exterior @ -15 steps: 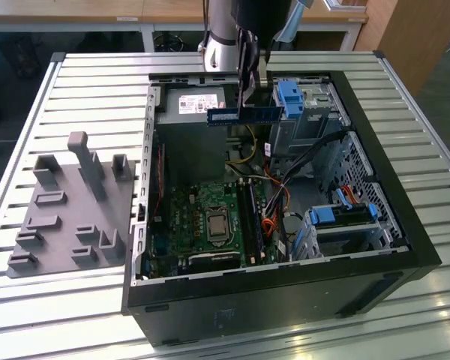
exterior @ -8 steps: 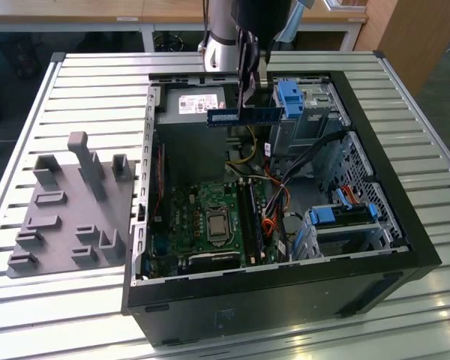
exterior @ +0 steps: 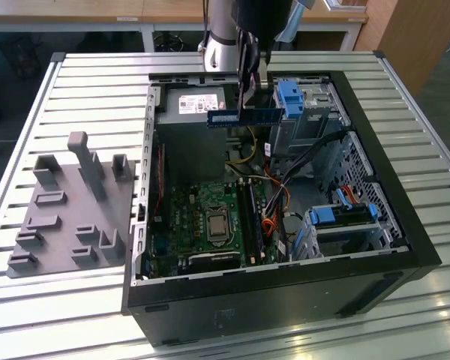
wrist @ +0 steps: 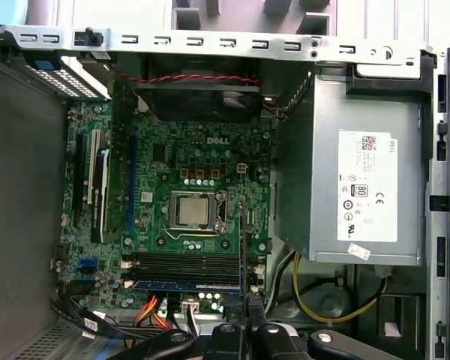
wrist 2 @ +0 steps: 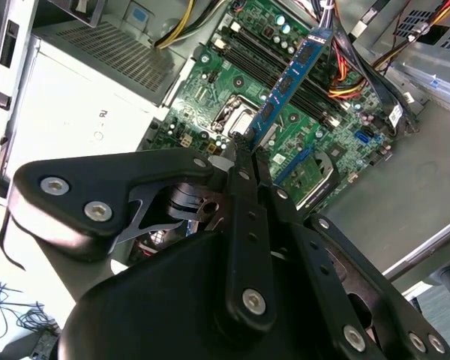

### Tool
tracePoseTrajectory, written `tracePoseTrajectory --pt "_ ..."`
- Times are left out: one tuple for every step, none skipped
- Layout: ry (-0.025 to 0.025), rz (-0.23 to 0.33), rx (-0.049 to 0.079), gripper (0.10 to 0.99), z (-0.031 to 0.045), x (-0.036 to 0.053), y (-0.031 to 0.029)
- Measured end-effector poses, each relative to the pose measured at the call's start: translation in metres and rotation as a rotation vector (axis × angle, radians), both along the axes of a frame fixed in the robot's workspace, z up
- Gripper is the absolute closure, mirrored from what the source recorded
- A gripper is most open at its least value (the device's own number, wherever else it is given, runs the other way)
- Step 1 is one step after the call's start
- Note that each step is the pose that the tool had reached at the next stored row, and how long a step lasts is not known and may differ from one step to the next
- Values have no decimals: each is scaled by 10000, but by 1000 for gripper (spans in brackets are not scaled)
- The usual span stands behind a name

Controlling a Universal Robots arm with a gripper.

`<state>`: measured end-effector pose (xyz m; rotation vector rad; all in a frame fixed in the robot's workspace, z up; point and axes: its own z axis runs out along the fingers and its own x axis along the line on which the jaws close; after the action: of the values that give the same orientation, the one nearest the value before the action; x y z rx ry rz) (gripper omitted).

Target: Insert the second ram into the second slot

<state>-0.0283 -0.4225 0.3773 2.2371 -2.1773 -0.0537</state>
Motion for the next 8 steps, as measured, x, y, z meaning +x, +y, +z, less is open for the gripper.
tracePoseTrajectory --pt "0 0 -1 949 0 0 -2" --pt "0 0 -2 949 0 0 -4" --pt "0 0 -3 949 0 0 -6" --pt "0 0 -3 949 0 0 -8" --pt "0 0 -5 949 0 0 -9" --pt "1 0 -7 949 0 0 -11" --pt "0 -1 -7 949 0 0 -13" --pt "0 0 -9 949 0 0 -15"
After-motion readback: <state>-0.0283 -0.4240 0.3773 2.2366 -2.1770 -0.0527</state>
